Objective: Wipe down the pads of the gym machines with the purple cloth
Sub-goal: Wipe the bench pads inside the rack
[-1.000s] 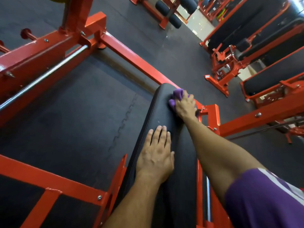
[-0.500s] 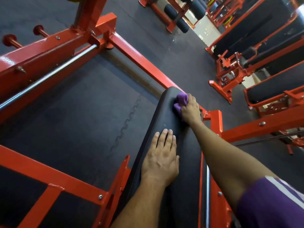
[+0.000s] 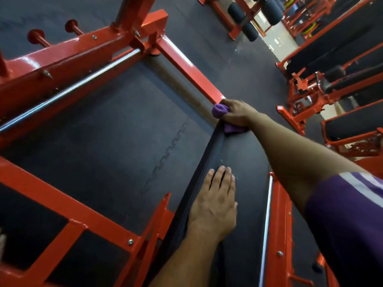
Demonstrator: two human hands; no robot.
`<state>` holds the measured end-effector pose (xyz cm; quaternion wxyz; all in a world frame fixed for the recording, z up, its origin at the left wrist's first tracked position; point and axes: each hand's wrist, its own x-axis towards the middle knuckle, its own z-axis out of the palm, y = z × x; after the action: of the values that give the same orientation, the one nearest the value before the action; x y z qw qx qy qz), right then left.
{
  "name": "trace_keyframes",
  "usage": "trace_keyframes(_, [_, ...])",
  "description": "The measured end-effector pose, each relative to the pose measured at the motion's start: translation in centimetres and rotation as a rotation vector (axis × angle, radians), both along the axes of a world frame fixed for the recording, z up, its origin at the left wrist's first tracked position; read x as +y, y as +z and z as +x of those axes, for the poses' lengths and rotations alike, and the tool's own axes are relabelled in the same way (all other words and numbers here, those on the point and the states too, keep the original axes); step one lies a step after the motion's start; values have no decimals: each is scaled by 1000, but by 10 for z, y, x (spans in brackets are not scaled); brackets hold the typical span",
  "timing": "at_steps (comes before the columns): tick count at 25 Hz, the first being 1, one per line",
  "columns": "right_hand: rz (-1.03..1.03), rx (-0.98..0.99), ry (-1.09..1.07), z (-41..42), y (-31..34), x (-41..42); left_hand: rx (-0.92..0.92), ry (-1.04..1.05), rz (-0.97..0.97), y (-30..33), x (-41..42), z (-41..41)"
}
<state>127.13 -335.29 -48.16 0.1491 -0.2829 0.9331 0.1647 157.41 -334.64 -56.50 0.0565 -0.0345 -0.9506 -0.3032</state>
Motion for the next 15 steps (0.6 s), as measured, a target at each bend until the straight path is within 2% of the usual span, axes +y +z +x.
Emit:
trace_keyframes(2, [168,-38,30,11,-4,-25,7,8,0,-3,1,-3])
trace_keyframes(5, [430,-194,326,57,-23,-40,-17,7,-5,-2,3,-3])
trace_keyframes(7, [477,-312,463,90,-28,-40,-27,1,-10,-1,2,-3])
trace_keyframes(9, [424,-345,489,85,-21,-37,-19,-7,-1,-1,3,-4])
trace_keyframes(15, [445,-1,224,20,-12,-45,-11,-1,-15,-4,3,-2])
